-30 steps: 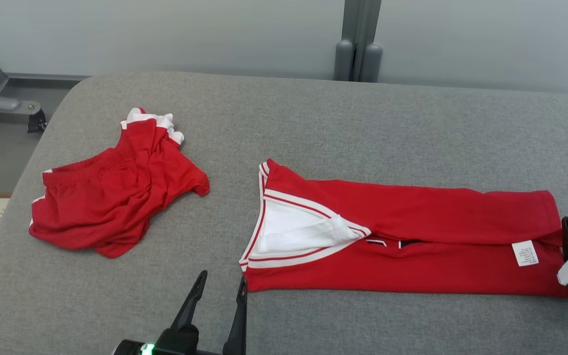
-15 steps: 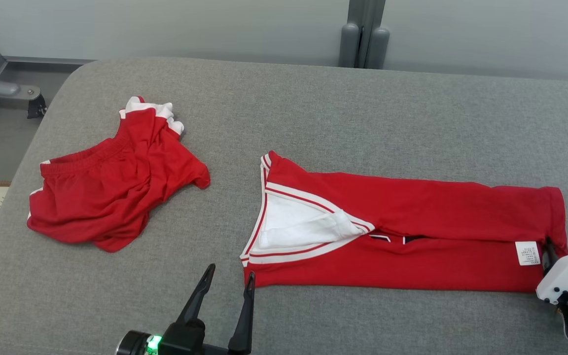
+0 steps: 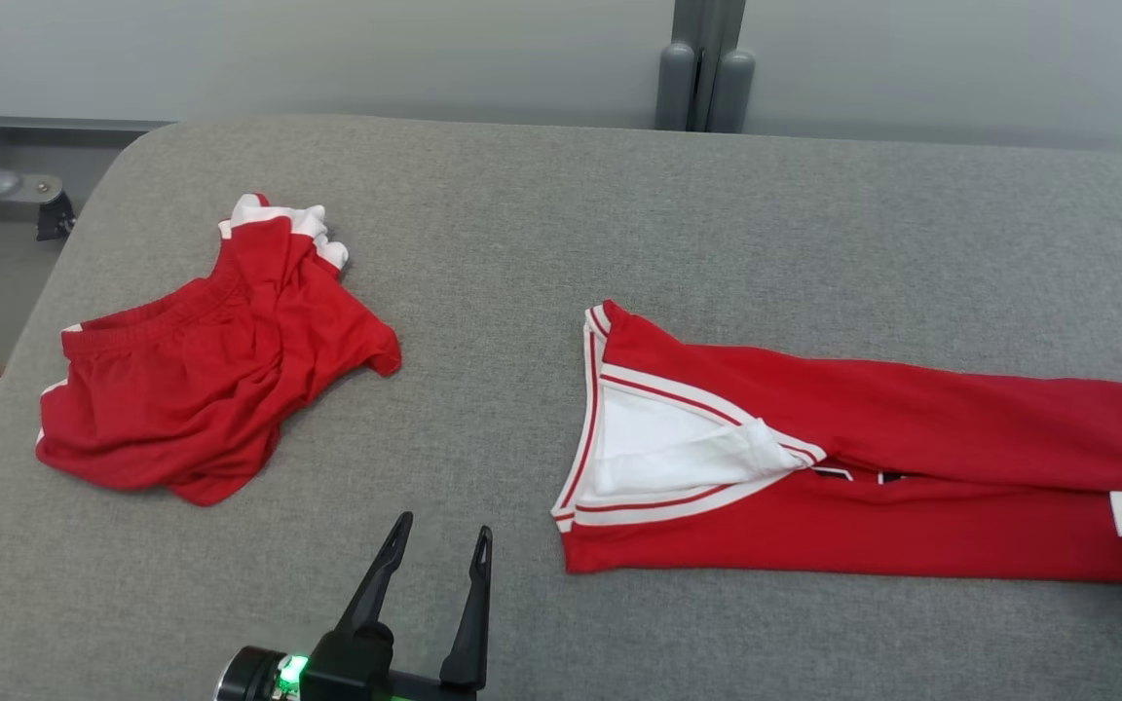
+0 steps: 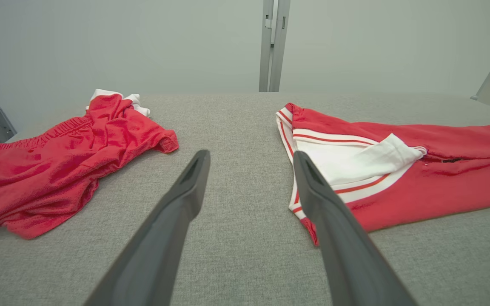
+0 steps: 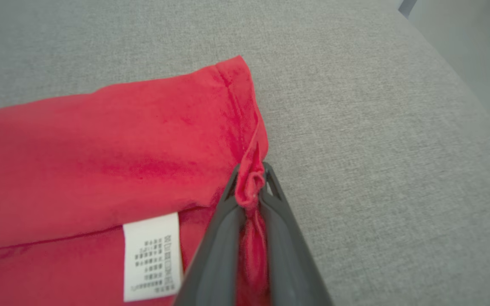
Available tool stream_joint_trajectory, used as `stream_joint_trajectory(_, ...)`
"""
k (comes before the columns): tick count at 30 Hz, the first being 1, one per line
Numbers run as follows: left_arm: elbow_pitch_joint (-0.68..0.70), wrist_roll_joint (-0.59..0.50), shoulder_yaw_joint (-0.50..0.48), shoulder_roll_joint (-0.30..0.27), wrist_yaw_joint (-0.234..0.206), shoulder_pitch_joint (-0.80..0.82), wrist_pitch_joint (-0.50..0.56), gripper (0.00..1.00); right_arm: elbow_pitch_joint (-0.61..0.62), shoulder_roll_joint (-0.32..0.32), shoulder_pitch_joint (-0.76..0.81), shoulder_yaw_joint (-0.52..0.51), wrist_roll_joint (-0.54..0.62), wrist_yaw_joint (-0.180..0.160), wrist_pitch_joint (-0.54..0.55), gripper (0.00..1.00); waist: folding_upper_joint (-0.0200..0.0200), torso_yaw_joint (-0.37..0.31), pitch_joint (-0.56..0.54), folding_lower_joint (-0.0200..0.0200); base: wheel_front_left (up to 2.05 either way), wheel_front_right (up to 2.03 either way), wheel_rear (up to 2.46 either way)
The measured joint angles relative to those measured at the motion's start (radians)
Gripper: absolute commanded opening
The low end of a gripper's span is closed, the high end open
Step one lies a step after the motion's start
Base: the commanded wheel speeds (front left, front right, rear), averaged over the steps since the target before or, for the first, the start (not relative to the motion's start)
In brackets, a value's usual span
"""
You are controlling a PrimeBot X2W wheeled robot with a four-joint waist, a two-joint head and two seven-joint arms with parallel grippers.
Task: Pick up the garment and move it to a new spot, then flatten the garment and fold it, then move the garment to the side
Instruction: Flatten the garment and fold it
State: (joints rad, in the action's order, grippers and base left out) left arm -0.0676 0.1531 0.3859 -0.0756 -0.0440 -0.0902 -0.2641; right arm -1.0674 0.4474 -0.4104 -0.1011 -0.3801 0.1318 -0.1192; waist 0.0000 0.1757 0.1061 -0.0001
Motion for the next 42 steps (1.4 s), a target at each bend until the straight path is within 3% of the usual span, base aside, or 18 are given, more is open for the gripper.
stream_joint_trajectory(7, 0.0, -0.023, -0.012, 0.004, 0.014, 0.001, 0.0, 1.0, 0.022, 0.105, -0.069, -0.029, 0.117, 0.0, -0.001, 0.0, 0.0, -0.049, 0.014, 0.0, 0.0, 0.0, 0.0)
stream_joint_trajectory(10, -0.005, -0.026, -0.018, 0.007, 0.017, 0.002, 0.0, 1.0, 0.071, 0.097, -0.079, -0.035, 0.138, 0.0, 0.007, 0.0, 0.0, -0.068, 0.016, 0.0001, 0.0, 0.0, 0.0)
stream_joint_trajectory(15, -0.019, -0.026, -0.02, 0.011, 0.025, 0.002, 0.0, 1.0, 0.216, 0.046, -0.073, -0.043, 0.149, 0.0, 0.037, 0.0, 0.0, -0.088, 0.004, 0.0001, 0.0, 0.0, 0.0)
stream_joint_trajectory(20, -0.031, -0.026, -0.015, 0.017, 0.027, 0.0, 0.0, 1.0, 0.443, -0.036, 0.004, -0.05, 0.163, 0.0, 0.121, 0.0, 0.0, -0.089, -0.025, 0.0001, 0.0, 0.0, 0.0)
stream_joint_trajectory(26, -0.039, -0.023, -0.008, 0.02, 0.035, -0.009, 0.0, 1.0, 0.745, -0.151, 0.122, -0.046, 0.18, -0.001, 0.25, 0.0, 0.0, -0.064, -0.051, 0.0001, 0.0, 0.0, 0.0)
stream_joint_trajectory(30, -0.045, -0.022, -0.002, 0.021, 0.036, -0.011, 0.0, 1.0, 0.88, -0.231, 0.188, -0.018, 0.182, -0.001, 0.319, 0.0, 0.0, -0.035, -0.066, 0.0001, 0.0, 0.0, 0.0)
stream_joint_trajectory(35, -0.052, -0.022, 0.003, 0.022, 0.043, -0.014, 0.0, 1.0, 0.94, -0.317, 0.23, 0.036, 0.172, -0.001, 0.362, 0.0, 0.0, 0.004, -0.083, 0.0001, 0.0, 0.0, 0.0)
stream_joint_trajectory(42, -0.06, -0.023, 0.014, 0.023, 0.049, -0.022, 0.0, 1.0, 0.911, -0.366, 0.237, 0.1, 0.149, -0.001, 0.366, 0.0, 0.0, 0.057, -0.098, 0.0001, 0.0, 0.0, 0.0)
